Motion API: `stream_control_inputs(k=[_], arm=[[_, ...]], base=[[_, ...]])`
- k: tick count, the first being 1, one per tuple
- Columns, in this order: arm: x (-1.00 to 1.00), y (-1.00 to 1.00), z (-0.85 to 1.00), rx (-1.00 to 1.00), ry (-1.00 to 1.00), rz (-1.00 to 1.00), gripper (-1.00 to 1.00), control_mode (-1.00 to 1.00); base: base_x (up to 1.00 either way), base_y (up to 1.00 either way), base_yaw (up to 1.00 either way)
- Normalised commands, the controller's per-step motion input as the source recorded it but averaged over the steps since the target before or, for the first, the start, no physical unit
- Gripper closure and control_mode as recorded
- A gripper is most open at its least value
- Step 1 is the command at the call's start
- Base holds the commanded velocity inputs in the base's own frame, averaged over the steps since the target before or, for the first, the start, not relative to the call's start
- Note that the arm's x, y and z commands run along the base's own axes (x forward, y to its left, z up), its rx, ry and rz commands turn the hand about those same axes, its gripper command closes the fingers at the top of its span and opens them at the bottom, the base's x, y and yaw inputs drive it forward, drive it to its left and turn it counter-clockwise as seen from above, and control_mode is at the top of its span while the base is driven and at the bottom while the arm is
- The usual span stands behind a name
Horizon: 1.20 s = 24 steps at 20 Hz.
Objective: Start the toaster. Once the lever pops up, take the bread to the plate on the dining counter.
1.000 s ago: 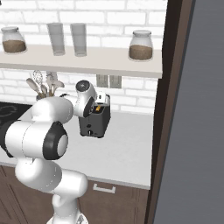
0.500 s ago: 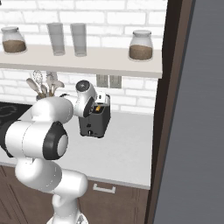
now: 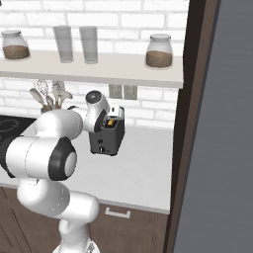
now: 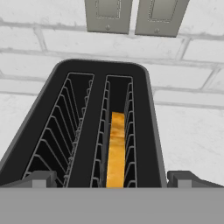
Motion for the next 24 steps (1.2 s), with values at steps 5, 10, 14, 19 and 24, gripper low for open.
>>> stream_control_inputs(k=[5, 10, 14, 19, 24], arm=[[0.00, 0.00, 0.00, 0.00, 0.00, 0.00, -1.00, -1.00], [0.00, 0.00, 0.00, 0.00, 0.00, 0.00, -1.00, -1.00], [0.00, 0.00, 0.00, 0.00, 0.00, 0.00, -1.00, -1.00], [0.00, 0.00, 0.00, 0.00, 0.00, 0.00, -1.00, -1.00], [0.00, 0.00, 0.00, 0.00, 0.00, 0.00, -1.00, -1.00]], base=[[0.00, 0.00, 0.00], [0.00, 0.00, 0.00], [0.00, 0.00, 0.00], [0.00, 0.00, 0.00], [0.00, 0.00, 0.00]])
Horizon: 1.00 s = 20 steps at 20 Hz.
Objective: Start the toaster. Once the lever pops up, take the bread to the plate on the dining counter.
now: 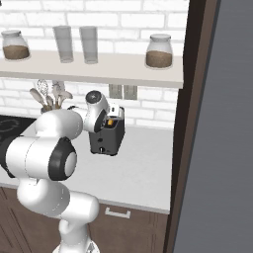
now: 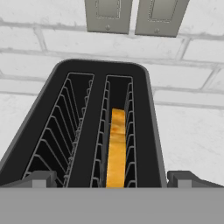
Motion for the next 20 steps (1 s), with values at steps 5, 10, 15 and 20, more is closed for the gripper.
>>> stream_control_inputs(k=[5, 10, 15, 20], arm=[[0.00, 0.00, 0.00, 0.00, 0.00, 0.00, -1.00, -1.00], [0.00, 0.00, 0.00, 0.00, 0.00, 0.00, -1.00, -1.00], [0.00, 0.00, 0.00, 0.00, 0.00, 0.00, -1.00, -1.00], [0.00, 0.00, 0.00, 0.00, 0.00, 0.00, -1.00, -1.00]], base=[[0.00, 0.00, 0.00], [0.00, 0.00, 0.00], [0.00, 0.00, 0.00], [0.00, 0.00, 0.00]])
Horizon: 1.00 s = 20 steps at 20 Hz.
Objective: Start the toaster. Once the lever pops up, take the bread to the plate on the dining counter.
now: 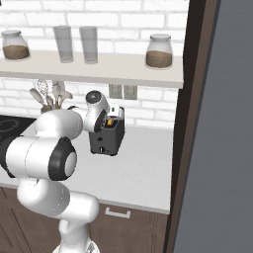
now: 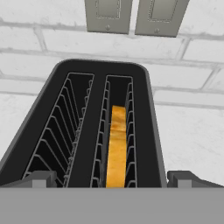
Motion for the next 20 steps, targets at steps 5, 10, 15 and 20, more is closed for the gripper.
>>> stream_control_inputs(k=[5, 10, 15, 20], arm=[[0.00, 0.00, 0.00, 0.00, 0.00, 0.00, -1.00, -1.00], [0.00, 0.00, 0.00, 0.00, 0.00, 0.00, -1.00, -1.00], [0.00, 0.00, 0.00, 0.00, 0.00, 0.00, -1.00, -1.00], [0.00, 0.00, 0.00, 0.00, 0.00, 0.00, -1.00, -1.00]], base=[[0.00, 0.00, 0.00], [0.00, 0.00, 0.00], [0.00, 0.00, 0.00], [0.00, 0.00, 0.00]])
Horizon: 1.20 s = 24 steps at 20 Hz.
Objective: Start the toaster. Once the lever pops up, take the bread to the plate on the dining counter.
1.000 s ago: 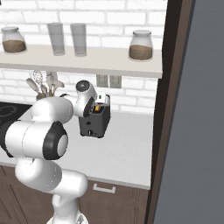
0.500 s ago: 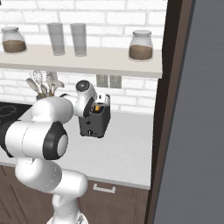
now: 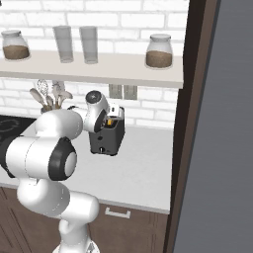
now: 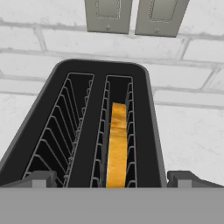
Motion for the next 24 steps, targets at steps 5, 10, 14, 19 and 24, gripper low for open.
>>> stream_control_inputs(k=[5, 10, 14, 19, 24], arm=[[0.00, 0.00, 0.00, 0.00, 0.00, 0.00, -1.00, -1.00], [0.00, 0.00, 0.00, 0.00, 0.00, 0.00, -1.00, -1.00], [0.00, 0.00, 0.00, 0.00, 0.00, 0.00, -1.00, -1.00], [0.00, 0.00, 0.00, 0.00, 0.00, 0.00, -1.00, -1.00], [0.00, 0.00, 0.00, 0.00, 0.00, 0.00, -1.00, -1.00]], base=[[0.00, 0.00, 0.00], [0.00, 0.00, 0.00], [0.00, 0.00, 0.00], [0.00, 0.00, 0.00], [0.00, 0.00, 0.00]])
